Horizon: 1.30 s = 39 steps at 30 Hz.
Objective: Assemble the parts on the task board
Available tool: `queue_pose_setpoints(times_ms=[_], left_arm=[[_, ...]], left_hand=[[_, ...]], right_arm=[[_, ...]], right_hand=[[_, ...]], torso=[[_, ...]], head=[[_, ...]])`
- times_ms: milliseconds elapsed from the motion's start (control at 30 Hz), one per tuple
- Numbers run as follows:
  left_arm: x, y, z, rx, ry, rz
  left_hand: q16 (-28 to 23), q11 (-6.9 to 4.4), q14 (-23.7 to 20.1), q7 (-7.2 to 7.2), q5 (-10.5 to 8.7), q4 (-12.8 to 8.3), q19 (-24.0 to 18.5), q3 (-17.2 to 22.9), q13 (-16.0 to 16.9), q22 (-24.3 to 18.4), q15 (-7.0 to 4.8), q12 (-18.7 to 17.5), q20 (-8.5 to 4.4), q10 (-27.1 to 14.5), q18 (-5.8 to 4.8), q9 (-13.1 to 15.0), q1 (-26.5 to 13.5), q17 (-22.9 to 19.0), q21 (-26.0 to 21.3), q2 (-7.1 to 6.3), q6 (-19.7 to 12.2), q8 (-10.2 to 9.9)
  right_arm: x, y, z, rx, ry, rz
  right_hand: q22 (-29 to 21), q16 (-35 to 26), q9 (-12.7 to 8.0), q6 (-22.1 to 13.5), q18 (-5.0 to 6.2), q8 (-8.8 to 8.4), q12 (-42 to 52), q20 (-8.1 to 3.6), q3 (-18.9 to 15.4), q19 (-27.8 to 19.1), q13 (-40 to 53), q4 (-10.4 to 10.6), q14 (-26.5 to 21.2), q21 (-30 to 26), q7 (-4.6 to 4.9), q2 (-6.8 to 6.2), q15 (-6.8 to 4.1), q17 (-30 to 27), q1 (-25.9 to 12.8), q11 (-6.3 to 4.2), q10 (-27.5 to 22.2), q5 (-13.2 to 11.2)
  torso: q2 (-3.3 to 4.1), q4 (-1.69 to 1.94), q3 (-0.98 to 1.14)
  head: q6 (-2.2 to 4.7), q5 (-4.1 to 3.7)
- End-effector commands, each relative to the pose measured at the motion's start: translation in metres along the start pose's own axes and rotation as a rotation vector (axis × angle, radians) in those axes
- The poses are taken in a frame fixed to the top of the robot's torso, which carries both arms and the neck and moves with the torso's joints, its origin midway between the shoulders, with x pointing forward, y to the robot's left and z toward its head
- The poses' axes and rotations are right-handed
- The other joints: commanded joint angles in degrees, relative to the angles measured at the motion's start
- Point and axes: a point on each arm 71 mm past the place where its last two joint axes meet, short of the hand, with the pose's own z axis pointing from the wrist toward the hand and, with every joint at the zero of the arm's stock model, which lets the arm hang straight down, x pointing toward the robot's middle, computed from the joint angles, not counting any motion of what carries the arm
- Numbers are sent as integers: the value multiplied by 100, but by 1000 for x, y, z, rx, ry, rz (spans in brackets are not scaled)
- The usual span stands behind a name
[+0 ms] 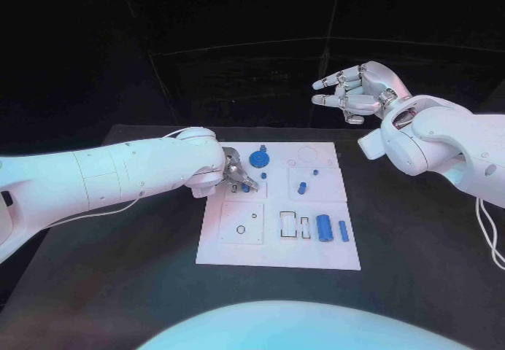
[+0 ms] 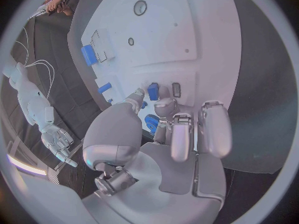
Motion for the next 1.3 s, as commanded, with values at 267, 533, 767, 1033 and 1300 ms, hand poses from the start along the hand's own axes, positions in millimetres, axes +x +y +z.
queue_pose_setpoints(times_ms=[267,533,767,1033,1300], left_arm=[[1,-2,-2,10,-4,-2],[2,-3,-5,18,-7,-4],[1,-4,-6,21,-9,-5],[-7,0,-10,19,-21,-18],[-48,-9,-31,87,-80,-89]], left_hand=[[36,-33,586,-14,-22,49,26,-113,17,12,-45,45,-18,15,-70,12,28,1509,40,89,18,38],[36,-35,586,-17,-21,63,27,-148,23,14,-47,52,-20,20,-70,16,58,1509,40,109,20,47],[36,-35,586,-17,-21,63,27,-148,23,14,-47,52,-20,20,-70,16,58,1509,40,109,20,47],[36,-37,586,-19,-21,79,21,-191,6,-5,-49,43,-21,13,-65,21,91,1509,26,129,18,55],[-102,74,519,118,-67,597,-213,-787,-561,-606,38,-321,41,-384,54,-75,-18,1247,-454,134,-349,-129]], right_arm=[[0,2,1,-11,7,-1],[0,1,2,-10,8,-2],[1,1,3,-10,8,-2],[0,0,3,-8,6,-3],[-3,-2,4,-1,-3,-7]], right_hand=[[0,-26,-9,-32,41,-33,0,13,10,-40,-7,48,408,-32,10,12,-20,731,-79,6,-37,32],[0,-26,-9,-32,41,-33,0,13,10,-40,-7,48,408,-32,10,12,-20,731,-79,6,-37,32],[0,-26,-9,-32,41,-33,0,13,10,-40,-7,48,408,-32,10,12,-20,731,-79,6,-37,32],[0,-26,-9,-32,41,-33,0,13,10,-40,-7,48,408,-32,10,12,-20,731,-79,6,-37,32],[2,-26,-9,-35,40,-35,5,14,10,-40,-7,60,408,-32,9,14,-20,731,-89,6,-37,34]], torso=[[-1,1,0],[-4,4,3],[-1,0,1],[-6,5,0],[-4,-3,-7]], head=[[-9,6],[-16,13],[-17,5],[0,-13],[71,-61]])
